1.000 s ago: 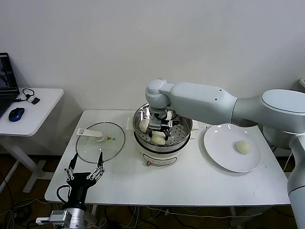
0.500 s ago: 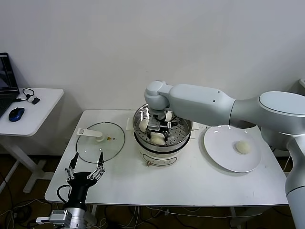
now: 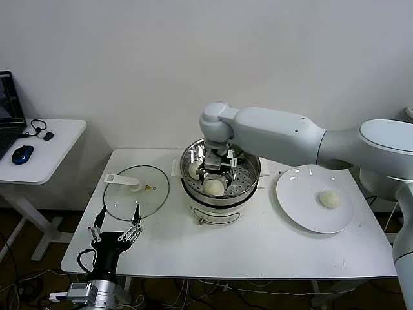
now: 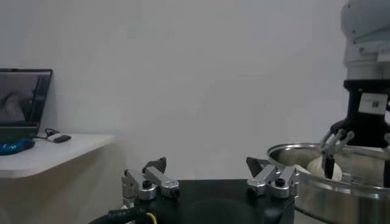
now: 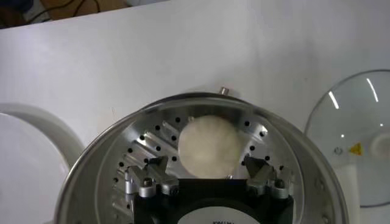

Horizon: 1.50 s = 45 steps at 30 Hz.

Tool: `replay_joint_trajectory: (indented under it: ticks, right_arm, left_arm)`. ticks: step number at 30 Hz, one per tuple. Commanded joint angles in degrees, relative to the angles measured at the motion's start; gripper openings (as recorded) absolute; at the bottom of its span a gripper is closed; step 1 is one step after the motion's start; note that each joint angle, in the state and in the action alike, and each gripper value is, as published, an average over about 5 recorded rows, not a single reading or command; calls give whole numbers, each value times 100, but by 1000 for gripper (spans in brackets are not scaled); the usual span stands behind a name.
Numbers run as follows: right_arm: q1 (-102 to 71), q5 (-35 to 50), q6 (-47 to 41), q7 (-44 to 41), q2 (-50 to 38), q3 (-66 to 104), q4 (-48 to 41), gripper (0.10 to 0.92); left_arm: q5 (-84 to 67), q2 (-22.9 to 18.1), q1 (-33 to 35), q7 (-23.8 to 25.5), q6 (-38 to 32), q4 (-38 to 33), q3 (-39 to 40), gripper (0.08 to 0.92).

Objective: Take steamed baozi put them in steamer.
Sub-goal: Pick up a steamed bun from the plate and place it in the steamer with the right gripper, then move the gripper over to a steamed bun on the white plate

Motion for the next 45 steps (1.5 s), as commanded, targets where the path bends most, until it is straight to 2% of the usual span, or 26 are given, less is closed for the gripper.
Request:
replay_joint_trajectory:
  ticks: [1,9,13,15,23,31,45]
  right_arm:
    - [727,736,-49,-2,-638,69,-158,823]
    - [986,1541,-960,179,-1358,-49,-998,823]
    - [974,2762,-1829,473,-1792,-496,-1257,823]
    - [887,3058,-2096,652,-1980,-574,-1356,823]
    - [127,2675,-2332,920,-2528,-142,-2049,823]
    - [-670,1677,-2354,920,-2967,522,-2292,823]
    - [-2156,205,-2147,876,-2901,1846,-2830,823]
  left_arm:
    - [2,4,-34,5,15,14,23,823]
    - [4,9,-81,20,28,31,43,823]
    - [3,17,-83,29,26,38,42,823]
    - [2,21,-83,35,28,34,43,823]
    - [-19,25,-74,65,13,37,63,823]
    - [-26,24,-76,91,-8,77,94,823]
    - [-13,42,-24,108,22,4,28,823]
